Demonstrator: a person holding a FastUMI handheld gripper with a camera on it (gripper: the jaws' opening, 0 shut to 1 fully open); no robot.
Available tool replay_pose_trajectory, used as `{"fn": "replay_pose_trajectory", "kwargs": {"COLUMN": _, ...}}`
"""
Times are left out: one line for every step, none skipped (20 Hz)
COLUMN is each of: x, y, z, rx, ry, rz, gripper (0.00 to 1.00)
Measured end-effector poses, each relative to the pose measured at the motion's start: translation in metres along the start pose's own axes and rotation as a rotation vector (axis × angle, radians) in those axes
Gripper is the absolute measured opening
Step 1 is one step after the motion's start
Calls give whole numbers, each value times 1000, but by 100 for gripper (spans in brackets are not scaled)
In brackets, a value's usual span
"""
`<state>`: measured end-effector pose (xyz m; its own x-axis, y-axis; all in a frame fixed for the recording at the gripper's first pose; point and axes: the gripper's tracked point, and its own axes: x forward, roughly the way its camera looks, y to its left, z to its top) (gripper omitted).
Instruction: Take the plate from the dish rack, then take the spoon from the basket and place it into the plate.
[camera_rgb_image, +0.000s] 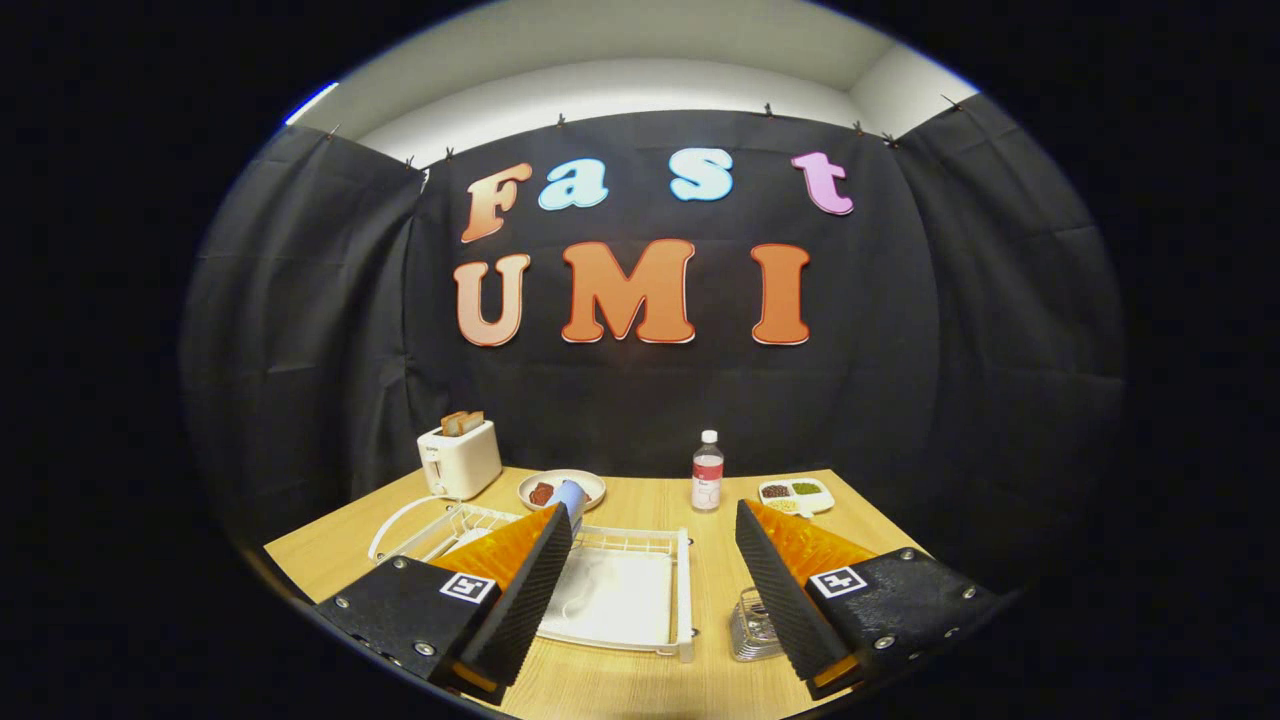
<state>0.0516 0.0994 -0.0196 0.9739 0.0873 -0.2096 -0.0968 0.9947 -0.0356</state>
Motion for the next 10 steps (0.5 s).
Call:
{"fn": "replay_pose_trajectory", "kwargs": {"x": 8, "y": 11, "z": -1, "rx": -6, "ry": 16, "rz": 14, "gripper": 98}}
{"fn": "replay_pose_trajectory", "kwargs": {"x": 16, "y": 22, "z": -1, "rx": -13, "ry": 32, "rz": 26, "gripper": 98}}
{"fn": "replay_pose_trajectory", "kwargs": {"x": 26, "y": 31, "z": -3, "rx": -18, "ry": 47, "rz": 31, "gripper": 98}}
{"fn": "replay_pose_trajectory", "kwargs": {"x": 34, "y": 40, "z": -5, "rx": -22, "ry": 64, "rz": 35, "gripper": 98}}
{"fn": "replay_pose_trajectory", "kwargs": {"x": 44, "y": 48, "z": -7, "rx": -26, "ry": 81, "rz": 39, "gripper": 98}}
{"fn": "replay_pose_trajectory", "kwargs": {"x": 53, "y": 55, "z": -11, "rx": -32, "ry": 102, "rz": 36, "gripper": 98}}
{"fn": "replay_pose_trajectory", "kwargs": {"x": 63, "y": 61, "z": -18, "rx": -37, "ry": 131, "rz": 34, "gripper": 98}}
{"fn": "replay_pose_trajectory", "kwargs": {"x": 71, "y": 69, "z": -25, "rx": -33, "ry": 163, "rz": 40, "gripper": 99}}
{"fn": "replay_pose_trajectory", "kwargs": {"x": 77, "y": 78, "z": -32, "rx": -16, "ry": 193, "rz": 51, "gripper": 99}}
{"fn": "replay_pose_trajectory", "kwargs": {"x": 84, "y": 84, "z": -40, "rx": -1, "ry": 228, "rz": 56, "gripper": 99}}
